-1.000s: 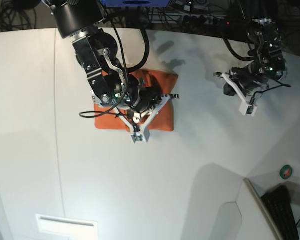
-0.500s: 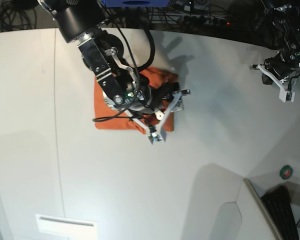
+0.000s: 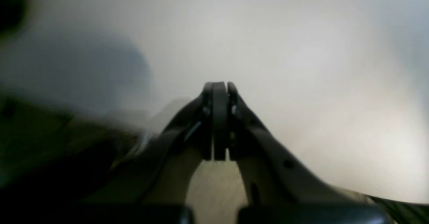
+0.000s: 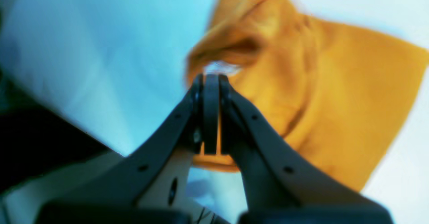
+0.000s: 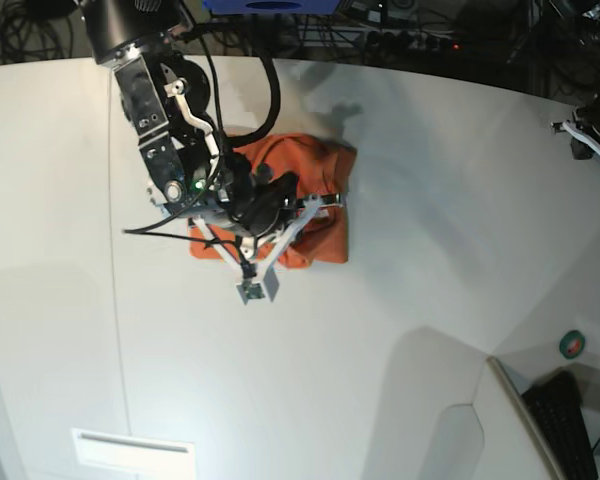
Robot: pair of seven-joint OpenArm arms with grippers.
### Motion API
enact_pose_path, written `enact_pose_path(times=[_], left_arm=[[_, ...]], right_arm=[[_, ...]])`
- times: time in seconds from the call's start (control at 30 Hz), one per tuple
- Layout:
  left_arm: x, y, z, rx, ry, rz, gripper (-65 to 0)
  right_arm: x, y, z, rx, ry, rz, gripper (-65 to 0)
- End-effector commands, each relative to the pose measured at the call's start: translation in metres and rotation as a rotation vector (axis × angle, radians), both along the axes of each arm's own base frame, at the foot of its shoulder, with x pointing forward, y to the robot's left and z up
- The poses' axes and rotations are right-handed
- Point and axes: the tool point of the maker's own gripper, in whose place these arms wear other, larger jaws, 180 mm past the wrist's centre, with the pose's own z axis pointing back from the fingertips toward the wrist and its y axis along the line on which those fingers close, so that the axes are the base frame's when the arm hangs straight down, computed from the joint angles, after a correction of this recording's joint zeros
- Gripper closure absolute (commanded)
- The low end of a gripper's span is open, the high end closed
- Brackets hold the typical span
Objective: Layout the t-shirt on the table in an organized manner, then fold the t-shirt properly
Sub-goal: 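Lay the folded end down and press it flat with the right gripper, then release the shirt and lift the right gripper to its edge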
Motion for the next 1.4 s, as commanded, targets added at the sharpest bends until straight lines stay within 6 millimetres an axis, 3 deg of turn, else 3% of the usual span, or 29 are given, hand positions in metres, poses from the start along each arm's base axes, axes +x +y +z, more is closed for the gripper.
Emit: enact_pose_path(times=[0.0,0.2,0.3,0.37,0.53,0.67,0.73,0.83,1.07,1.17,1.37], left_arm=[[0.007,0.008,0.013,0.03,-0.03,-0.014,0.0],[0.007,0.003,0.01,0.023,-0.025,-0.025,0.0],[0.008,0.0,0.009,0.016,-0.029,-0.023,0.0],[0.007,-0.001,0.007,0.012,-0.027,-0.022,0.0],[0.007,-0.006,0.004,-0.003,-0.028,-0.018,0.0],[0.011,-0.005,0.006,-0.001,-0.04,-0.017,0.0],[0.011,-0.003,0.007,0.002,-0.042,-0.013,0.0],[0.011,-0.002,0.008,0.004,-0.044,-0.012,0.0],[0.014,-0.007,0.008,0.0,-0.048,-0.02,0.0],[0.02,-0.008,0.009,-0.003,-0.061,-0.02,0.0],[0.028,-0.023,0.004,-0.015,-0.047,-0.074,0.0]], right_arm=[[0.016,0.001,0.008,0.014,-0.036,-0.019,0.0],[0.033,-0.01,-0.032,-0.046,0.026,-0.05,0.0],[0.038,0.001,-0.041,-0.04,0.049,-0.048,0.0],[0.041,0.012,-0.039,-0.035,0.05,-0.032,0.0],[0.044,0.061,-0.016,-0.06,-0.07,0.145,0.0],[0.039,0.07,-0.003,-0.063,-0.072,0.193,0.0],[0.025,0.066,0.005,-0.069,-0.038,0.222,0.0],[-0.002,0.044,0.0,-0.107,0.028,0.251,0.0],[-0.057,0.032,-0.036,-0.123,0.164,0.269,0.0],[-0.067,0.037,-0.043,-0.129,0.192,0.287,0.0],[-0.081,0.072,-0.052,-0.132,0.17,0.384,0.0]])
